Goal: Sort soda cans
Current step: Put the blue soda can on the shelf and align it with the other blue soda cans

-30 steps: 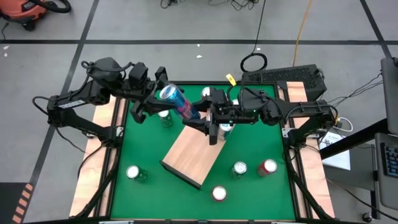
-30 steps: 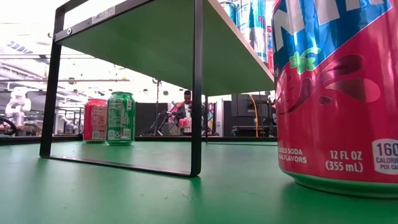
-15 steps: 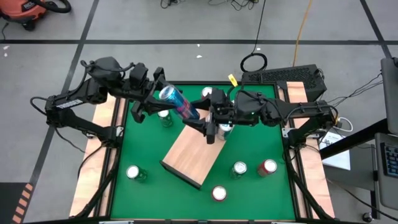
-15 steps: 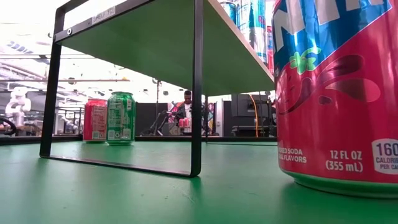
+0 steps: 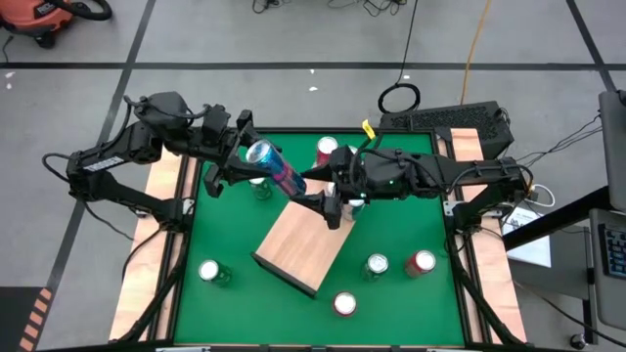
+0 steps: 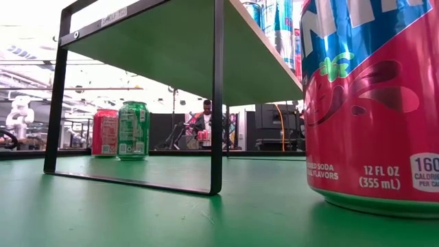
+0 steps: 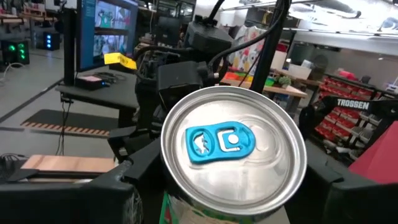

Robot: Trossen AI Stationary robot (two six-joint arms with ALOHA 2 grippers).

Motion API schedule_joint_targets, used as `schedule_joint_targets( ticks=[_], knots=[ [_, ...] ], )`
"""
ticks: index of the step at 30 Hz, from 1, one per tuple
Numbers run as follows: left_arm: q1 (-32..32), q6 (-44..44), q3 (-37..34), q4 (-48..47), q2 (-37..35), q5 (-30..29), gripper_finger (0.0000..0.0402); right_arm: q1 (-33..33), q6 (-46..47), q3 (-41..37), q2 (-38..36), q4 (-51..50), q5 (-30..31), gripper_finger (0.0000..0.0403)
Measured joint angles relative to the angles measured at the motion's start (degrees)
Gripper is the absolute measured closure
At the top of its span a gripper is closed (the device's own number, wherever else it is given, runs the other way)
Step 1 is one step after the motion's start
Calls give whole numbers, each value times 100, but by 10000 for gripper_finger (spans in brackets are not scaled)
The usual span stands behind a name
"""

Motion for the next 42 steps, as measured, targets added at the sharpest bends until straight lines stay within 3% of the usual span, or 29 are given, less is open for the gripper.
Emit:
schedule_joint_targets(
  ticks=[12,23,34,42],
  knots=[
    [-7,893,11,-1119,101,-215,163,118,490,-2,-489,-1233,356,80],
    [312,1695,-40,-1217,658,-31,162,326,483,-2,-877,-1030,486,80],
    [743,2089,-1103,-982,769,296,162,490,467,-4,-879,-1032,630,80],
    [745,2179,-1929,-12,836,208,162,490,430,-4,-879,-1032,784,80]
  ],
)
